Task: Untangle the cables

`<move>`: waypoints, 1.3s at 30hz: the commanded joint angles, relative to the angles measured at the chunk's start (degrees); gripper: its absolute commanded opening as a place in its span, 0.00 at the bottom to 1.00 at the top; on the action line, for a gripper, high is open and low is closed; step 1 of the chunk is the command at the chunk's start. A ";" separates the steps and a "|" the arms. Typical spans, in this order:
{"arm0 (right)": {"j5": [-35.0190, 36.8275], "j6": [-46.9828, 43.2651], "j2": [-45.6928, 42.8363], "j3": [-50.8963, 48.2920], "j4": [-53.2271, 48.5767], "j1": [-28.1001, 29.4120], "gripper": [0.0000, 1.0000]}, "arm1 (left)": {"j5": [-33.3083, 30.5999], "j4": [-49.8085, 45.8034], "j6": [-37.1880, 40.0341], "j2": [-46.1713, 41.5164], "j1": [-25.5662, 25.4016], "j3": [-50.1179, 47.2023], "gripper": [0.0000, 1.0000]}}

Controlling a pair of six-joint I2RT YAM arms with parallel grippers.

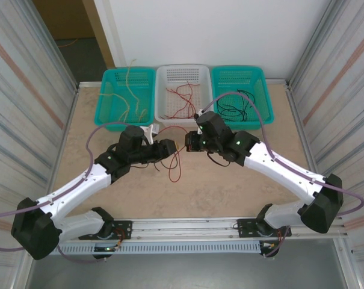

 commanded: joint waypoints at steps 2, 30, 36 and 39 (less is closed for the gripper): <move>-0.66 -0.51 0.52 1.81 1.37 1.53 0.00 | 0.44 2.34 -1.02 -0.12 1.30 -0.35 0.44; -9.29 11.72 7.44 6.20 -8.49 -12.28 0.00 | 7.08 1.74 18.06 2.91 -13.67 7.74 0.00; -10.41 12.60 8.34 2.84 -8.76 -16.13 0.00 | 5.57 -1.02 24.07 -1.76 -15.33 9.09 0.00; -10.09 12.73 6.78 0.20 -8.96 -18.87 0.00 | 0.73 -4.16 25.89 -6.17 -14.30 7.65 0.00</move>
